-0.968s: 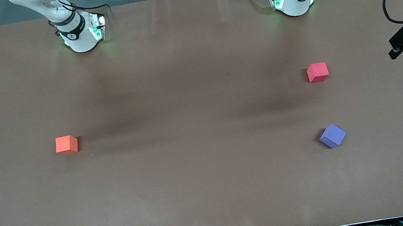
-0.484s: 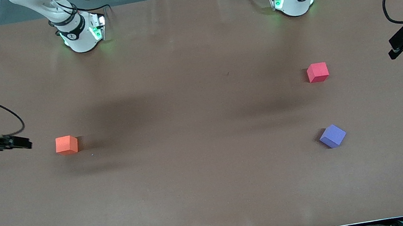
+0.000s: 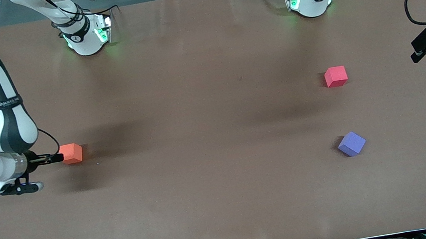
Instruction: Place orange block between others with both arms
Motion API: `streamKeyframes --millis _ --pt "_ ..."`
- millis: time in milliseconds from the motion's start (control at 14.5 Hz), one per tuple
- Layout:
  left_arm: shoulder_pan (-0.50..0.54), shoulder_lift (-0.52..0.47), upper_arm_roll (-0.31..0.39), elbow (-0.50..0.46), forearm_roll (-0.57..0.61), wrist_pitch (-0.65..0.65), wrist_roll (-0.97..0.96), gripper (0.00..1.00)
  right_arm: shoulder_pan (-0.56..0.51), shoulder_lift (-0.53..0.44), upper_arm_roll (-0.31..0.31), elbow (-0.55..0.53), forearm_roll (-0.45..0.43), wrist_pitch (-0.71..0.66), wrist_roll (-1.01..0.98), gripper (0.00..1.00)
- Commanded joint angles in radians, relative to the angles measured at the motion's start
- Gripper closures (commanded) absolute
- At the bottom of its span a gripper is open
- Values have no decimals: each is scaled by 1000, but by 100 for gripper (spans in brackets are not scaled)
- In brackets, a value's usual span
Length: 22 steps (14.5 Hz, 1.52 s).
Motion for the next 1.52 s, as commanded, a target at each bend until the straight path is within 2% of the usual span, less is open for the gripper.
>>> streamKeyframes --millis 0,138,346,691,1106,1176,1314,1452 --pt "4 6 -2 19 -8 -17 -6 0 -9 12 10 -4 -16 9 -16 0" --pt "4 5 -2 19 -8 -17 -6 0 -6 18 12 -35 -16 23 -22 0" --pt "4 5 -2 19 -8 -17 -6 0 0 14 15 -125 -14 122 -25 0" --pt "2 5 -2 19 -8 -17 -6 0 -1 17 15 -133 -16 152 -66 0" --pt "1 5 -2 19 -8 -17 -7 0 2 18 16 -201 -14 238 -66 0" --pt "1 5 -2 17 -8 -17 -7 0 2 18 16 -201 -14 236 -69 8" --pt "-1 5 -2 16 -8 -17 -9 0 0 18 16 -198 -7 235 -68 47" --pt "1 6 -2 16 -8 -17 -9 0 5 17 16 -173 -2 227 -68 49"
